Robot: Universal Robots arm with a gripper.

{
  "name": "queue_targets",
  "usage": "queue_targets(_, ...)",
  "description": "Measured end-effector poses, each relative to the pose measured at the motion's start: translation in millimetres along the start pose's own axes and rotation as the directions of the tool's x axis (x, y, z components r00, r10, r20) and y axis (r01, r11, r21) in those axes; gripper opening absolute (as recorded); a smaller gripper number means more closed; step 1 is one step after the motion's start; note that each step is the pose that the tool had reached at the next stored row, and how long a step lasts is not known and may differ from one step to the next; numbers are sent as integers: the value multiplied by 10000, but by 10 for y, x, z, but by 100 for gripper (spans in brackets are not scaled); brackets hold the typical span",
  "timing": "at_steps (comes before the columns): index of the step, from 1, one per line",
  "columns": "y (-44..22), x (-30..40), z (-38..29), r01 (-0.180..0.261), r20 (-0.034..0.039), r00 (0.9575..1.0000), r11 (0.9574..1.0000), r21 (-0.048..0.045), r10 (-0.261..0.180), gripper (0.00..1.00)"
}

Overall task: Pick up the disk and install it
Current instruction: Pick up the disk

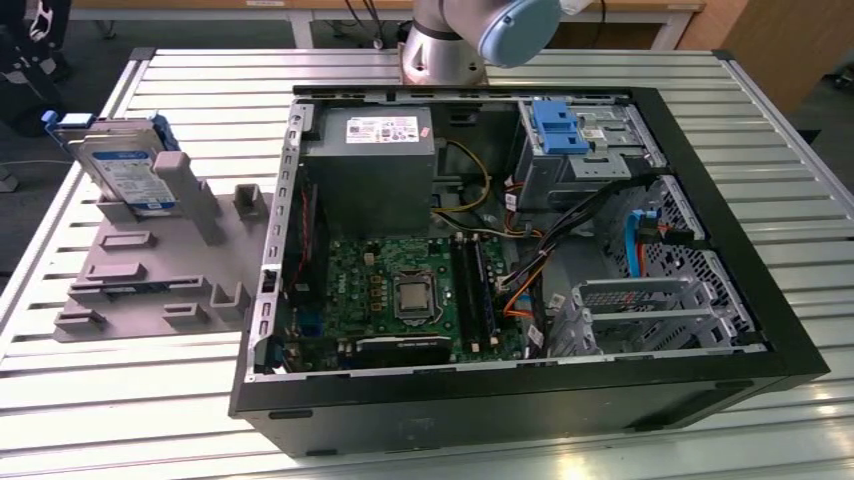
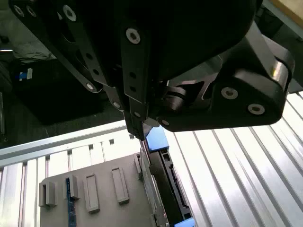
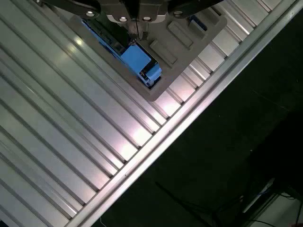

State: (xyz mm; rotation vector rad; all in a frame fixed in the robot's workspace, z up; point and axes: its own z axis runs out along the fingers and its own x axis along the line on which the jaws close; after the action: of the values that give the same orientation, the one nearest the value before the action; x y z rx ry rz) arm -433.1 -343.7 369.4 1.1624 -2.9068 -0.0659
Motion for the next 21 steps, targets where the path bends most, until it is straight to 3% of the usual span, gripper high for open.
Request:
queue_targets(4,0,0,3,656,-28,9978,9978,-5,-656,11)
queue_targets(9,1,0,7,-137,4,9999,9999,0,137,11)
queue_targets(21,0,0,8,-432,18,9991,9991,2,432,11)
